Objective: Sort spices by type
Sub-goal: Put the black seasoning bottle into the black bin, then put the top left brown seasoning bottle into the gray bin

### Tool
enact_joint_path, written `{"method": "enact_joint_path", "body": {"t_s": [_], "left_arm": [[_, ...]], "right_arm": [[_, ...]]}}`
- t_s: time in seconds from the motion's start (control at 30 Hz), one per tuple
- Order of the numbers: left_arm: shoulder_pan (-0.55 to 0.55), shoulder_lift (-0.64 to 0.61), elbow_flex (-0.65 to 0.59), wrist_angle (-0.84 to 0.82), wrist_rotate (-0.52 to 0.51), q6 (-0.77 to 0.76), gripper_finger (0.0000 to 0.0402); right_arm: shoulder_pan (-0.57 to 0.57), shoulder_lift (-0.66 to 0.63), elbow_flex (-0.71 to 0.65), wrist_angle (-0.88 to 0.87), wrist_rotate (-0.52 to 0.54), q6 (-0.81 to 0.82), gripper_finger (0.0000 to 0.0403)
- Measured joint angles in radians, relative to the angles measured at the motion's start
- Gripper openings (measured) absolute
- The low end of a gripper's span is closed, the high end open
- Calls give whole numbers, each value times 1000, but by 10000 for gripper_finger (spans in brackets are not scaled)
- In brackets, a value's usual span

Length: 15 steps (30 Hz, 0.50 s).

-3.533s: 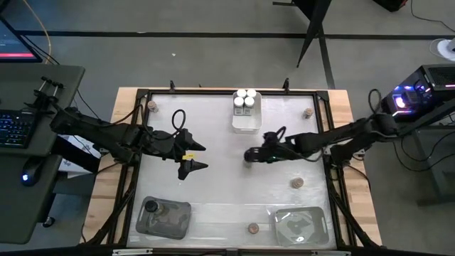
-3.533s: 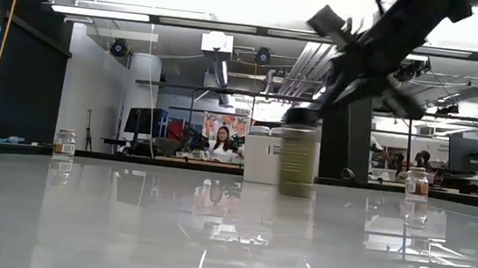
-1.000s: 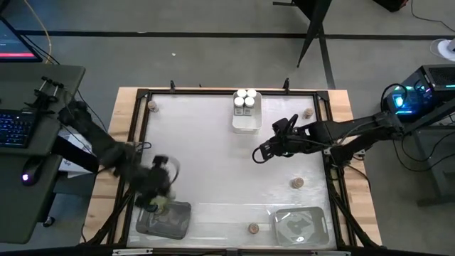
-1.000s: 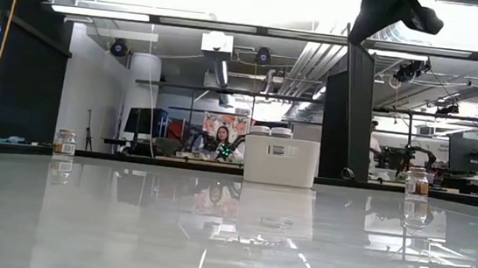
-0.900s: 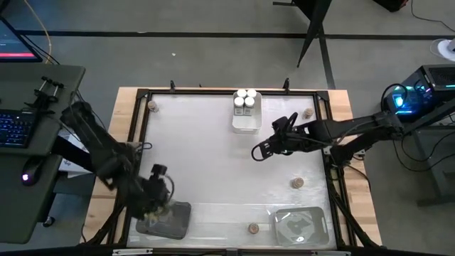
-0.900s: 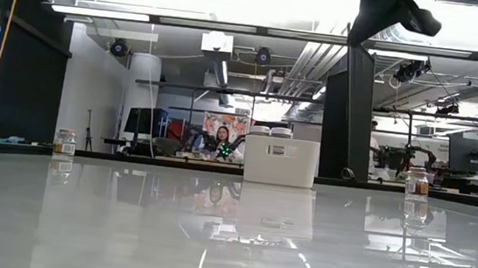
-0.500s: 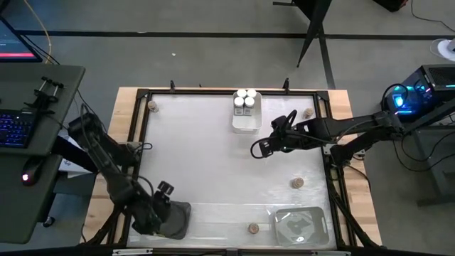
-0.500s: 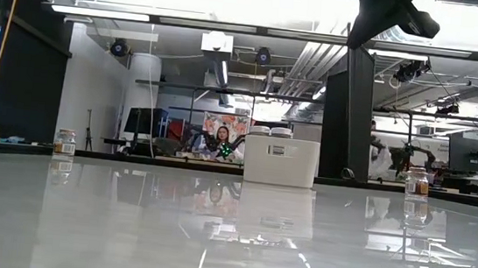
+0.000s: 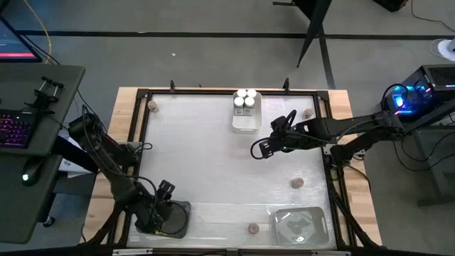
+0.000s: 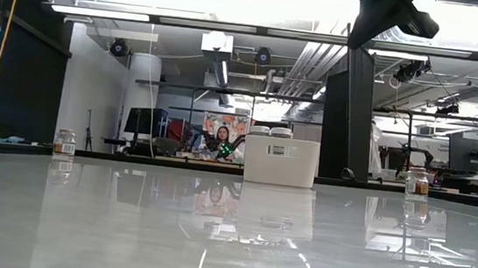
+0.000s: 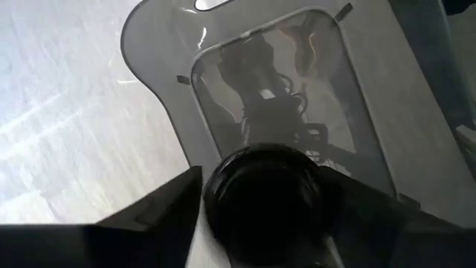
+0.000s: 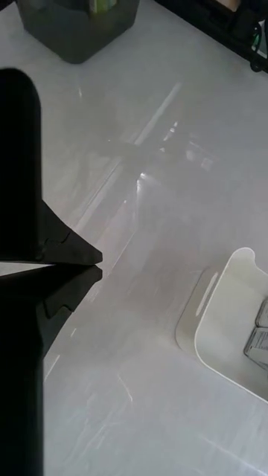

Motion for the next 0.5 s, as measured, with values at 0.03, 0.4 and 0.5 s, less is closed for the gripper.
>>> {"method": "enact_joint_path", "body": {"t_s": [0.03, 0.4, 0.5], "left_arm": [[0, 0, 0, -1, -2, 0, 261], [19, -34, 83, -140, 22, 52, 298], [45, -89, 143, -236, -25, 71, 295]], "right_arm": [[0, 0, 0, 0, 0, 0, 0], [0, 0, 0, 0, -16, -5, 0], [0, 0, 0, 4, -55, -36, 0]]}}
